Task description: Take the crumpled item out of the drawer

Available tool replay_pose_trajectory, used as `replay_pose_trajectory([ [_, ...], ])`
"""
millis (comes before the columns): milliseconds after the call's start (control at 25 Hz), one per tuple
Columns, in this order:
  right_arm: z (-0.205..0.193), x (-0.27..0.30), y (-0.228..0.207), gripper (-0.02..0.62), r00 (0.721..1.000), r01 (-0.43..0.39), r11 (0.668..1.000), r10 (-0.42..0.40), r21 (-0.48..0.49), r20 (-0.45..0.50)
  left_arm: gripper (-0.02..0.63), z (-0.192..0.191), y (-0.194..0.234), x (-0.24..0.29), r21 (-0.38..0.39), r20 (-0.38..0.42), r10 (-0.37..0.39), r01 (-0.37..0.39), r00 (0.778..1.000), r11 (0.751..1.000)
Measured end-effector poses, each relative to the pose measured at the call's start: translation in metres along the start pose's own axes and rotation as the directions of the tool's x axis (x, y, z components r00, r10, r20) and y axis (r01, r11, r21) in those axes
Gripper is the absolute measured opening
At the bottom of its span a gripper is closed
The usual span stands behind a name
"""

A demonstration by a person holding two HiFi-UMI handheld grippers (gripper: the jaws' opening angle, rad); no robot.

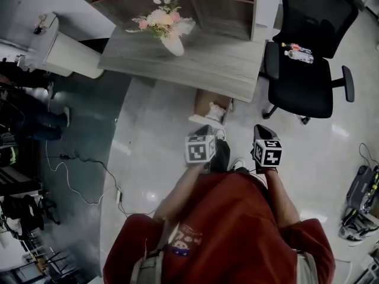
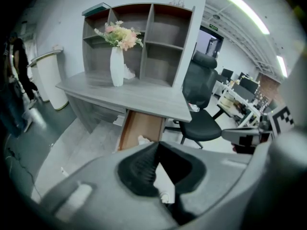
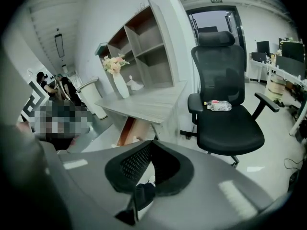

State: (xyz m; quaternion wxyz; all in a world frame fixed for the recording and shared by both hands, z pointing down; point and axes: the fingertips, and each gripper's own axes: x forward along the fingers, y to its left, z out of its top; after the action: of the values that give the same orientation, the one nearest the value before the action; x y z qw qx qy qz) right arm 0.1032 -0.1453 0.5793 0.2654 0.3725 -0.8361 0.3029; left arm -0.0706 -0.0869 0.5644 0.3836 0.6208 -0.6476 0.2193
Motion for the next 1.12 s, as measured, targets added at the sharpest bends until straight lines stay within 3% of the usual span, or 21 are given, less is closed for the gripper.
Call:
replay_pose_trajectory([
  [360, 0.022, 0.050, 0.026, 0.002, 0.998, -0.030, 0.998, 0.028, -0.047, -0.056, -0.003, 0.021, 0.036, 0.030, -0.010, -0.030, -0.018, 0.017, 0.999, 1.000],
  [1120, 0.028, 0.107, 0.050, 0.002, 0.987, -0.025, 0.997, 0.013, -0.071, -0.160, -0.002, 0.010, 0.079, 0.102, 0.017, -0.158, -0.098, 0.102, 0.983, 0.995],
])
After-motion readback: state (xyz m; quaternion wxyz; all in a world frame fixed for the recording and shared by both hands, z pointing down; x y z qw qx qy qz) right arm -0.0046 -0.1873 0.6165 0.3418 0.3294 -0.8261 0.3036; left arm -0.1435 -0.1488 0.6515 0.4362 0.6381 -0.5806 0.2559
